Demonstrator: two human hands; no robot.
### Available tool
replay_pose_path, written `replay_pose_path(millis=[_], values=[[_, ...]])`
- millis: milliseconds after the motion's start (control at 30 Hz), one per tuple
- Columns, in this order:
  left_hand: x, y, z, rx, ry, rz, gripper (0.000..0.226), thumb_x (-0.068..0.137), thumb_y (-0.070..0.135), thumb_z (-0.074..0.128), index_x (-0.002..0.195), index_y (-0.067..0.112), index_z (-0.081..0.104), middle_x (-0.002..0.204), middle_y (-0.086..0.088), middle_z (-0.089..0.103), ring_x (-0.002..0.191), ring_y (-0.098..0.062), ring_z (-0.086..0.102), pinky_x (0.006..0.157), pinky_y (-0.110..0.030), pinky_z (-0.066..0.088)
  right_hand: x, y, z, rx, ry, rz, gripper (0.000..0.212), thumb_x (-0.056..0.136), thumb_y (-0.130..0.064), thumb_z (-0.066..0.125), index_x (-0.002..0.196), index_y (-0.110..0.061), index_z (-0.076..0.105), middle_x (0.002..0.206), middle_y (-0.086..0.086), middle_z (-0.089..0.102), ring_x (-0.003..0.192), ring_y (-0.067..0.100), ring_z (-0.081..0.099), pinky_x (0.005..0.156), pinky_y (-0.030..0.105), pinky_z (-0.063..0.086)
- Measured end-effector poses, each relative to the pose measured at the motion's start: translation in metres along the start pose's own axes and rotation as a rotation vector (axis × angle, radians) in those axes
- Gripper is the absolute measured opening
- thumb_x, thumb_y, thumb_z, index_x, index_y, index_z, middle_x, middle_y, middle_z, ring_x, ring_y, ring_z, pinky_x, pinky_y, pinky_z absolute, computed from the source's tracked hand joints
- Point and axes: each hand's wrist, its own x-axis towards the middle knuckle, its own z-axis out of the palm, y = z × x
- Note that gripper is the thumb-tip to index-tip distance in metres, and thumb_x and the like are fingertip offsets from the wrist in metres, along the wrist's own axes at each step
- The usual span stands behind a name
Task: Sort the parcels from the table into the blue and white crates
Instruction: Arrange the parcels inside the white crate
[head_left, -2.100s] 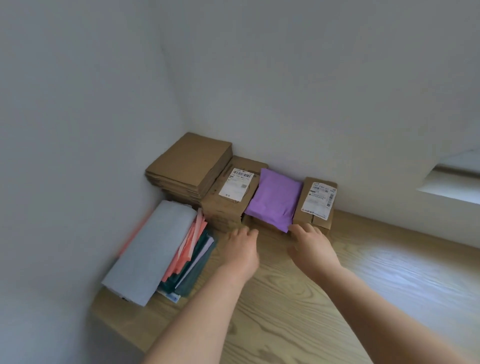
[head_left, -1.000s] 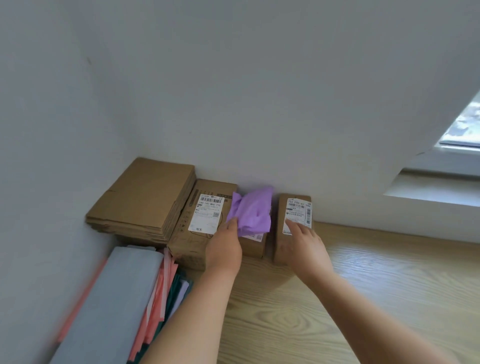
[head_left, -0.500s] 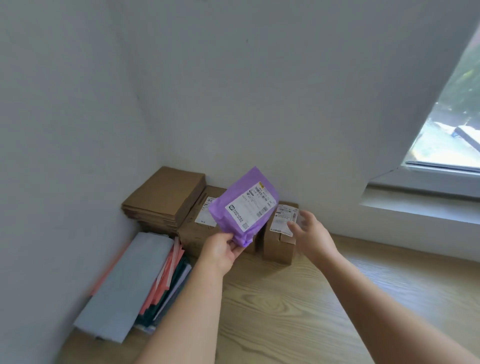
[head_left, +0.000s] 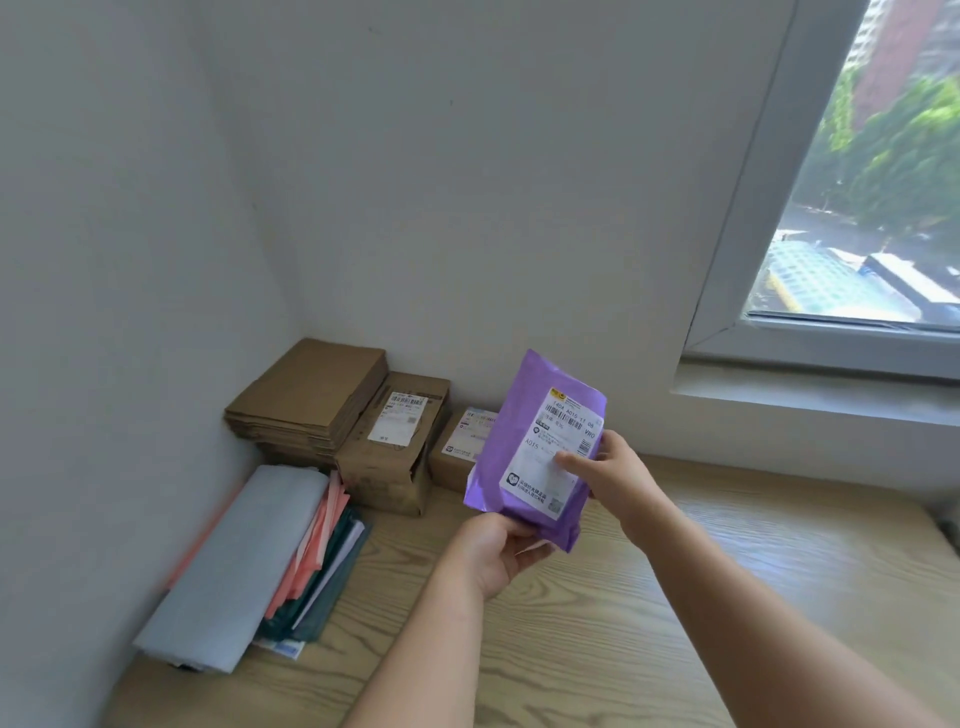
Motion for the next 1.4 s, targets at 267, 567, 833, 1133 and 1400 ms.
replay_pose_path(millis=[267,567,833,1133,1400], values=[[0.004,0.021,-0.019,0.162,0.007,0.043,0.025,0.082,-0.019,0.054,0.090,0.001,0.066,0.091,-0.013,0.068,0.084,-0.021,0.062,0.078,-0.032,0.050,-0.001,-0.008,0.008,0.232,0.123,-0.015,0.034,0.083,0.000,0.073,0.111,-0.012,0.057,0.106,0.009,0.071,0.095,0.026,0.071,0.086,0.046,0.058],[0.003,0.032,-0.025,0.059,-0.017,0.150,0.053,0.065,0.018,0.083,0.114,0.008,0.068,0.102,-0.015,0.076,0.099,-0.033,0.072,0.093,-0.046,0.056,-0.009,-0.006,0.018,0.174,0.004,-0.037,0.048,0.082,-0.002,0.076,0.124,-0.017,0.060,0.104,0.011,0.074,0.088,0.026,0.074,0.073,0.039,0.061],[0.004,0.040,-0.033,-0.017,0.080,0.201,0.027,0.079,0.010,0.079,0.105,0.008,0.070,0.090,-0.013,0.077,0.078,-0.026,0.075,0.060,-0.033,0.060,-0.023,-0.006,0.022,0.301,-0.070,0.003,0.034,0.088,-0.007,0.071,0.118,-0.016,0.060,0.105,0.009,0.075,0.085,0.021,0.075,0.064,0.028,0.058],[-0.003,0.047,-0.037,-0.012,0.004,0.192,0.041,0.077,0.009,0.080,0.115,0.003,0.068,0.105,-0.018,0.075,0.099,-0.035,0.072,0.090,-0.047,0.057,-0.027,-0.001,0.022,0.378,0.025,-0.012,0.032,0.082,0.003,0.074,0.111,-0.005,0.067,0.104,0.016,0.075,0.096,0.035,0.072,0.086,0.046,0.058],[-0.002,0.047,-0.039,0.140,-0.073,0.197,0.043,0.072,0.010,0.080,0.113,0.004,0.068,0.103,-0.015,0.076,0.098,-0.033,0.073,0.094,-0.049,0.055,-0.026,0.002,0.020,0.375,0.054,-0.015,0.034,0.080,-0.003,0.078,0.112,-0.007,0.067,0.105,0.012,0.075,0.096,0.033,0.073,0.087,0.051,0.058]])
